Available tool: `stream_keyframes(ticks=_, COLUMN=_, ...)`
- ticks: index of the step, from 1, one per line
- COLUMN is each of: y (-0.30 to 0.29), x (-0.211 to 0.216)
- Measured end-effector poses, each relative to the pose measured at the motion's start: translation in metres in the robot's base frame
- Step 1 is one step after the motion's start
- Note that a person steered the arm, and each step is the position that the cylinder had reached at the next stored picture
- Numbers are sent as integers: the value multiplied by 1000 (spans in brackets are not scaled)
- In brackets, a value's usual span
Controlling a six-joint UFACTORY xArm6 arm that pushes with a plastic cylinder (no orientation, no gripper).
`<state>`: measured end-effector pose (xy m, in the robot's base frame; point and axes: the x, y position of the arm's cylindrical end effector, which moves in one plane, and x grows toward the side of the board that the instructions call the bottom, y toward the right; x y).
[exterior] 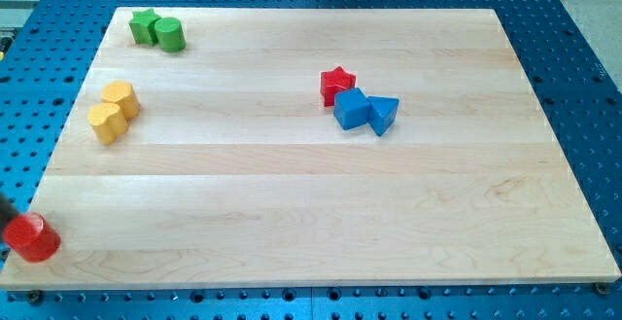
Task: Place the red blocks together below the yellow blocks
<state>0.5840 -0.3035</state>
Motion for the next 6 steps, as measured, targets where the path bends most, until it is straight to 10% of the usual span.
stream_keyframes(ticks=2, y=36, x=33)
stream_keyframes(ticks=4, y=19, x=-23)
stream_keyframes(ticks=6, y=149, x=-131)
